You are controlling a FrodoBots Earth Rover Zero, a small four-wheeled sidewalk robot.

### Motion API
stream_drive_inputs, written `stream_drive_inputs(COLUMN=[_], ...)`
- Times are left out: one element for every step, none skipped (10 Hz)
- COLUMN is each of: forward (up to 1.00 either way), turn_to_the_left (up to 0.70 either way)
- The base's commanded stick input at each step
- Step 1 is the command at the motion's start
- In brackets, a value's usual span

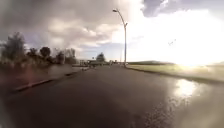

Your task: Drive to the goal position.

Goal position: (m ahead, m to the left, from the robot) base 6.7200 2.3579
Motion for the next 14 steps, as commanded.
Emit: stream_drive_inputs(forward=[0.70, 0.70, 0.70, 0.70, 0.70, 0.70, 0.70, 0.70, 0.70, 0.70, 0.70, 0.70, 0.70, 0.70], turn_to_the_left=[0.00, 0.00, 0.00, 0.00, 0.00, 0.00, 0.00, 0.00, 0.00, 0.00, 0.00, 0.00, 0.00, 0.00])
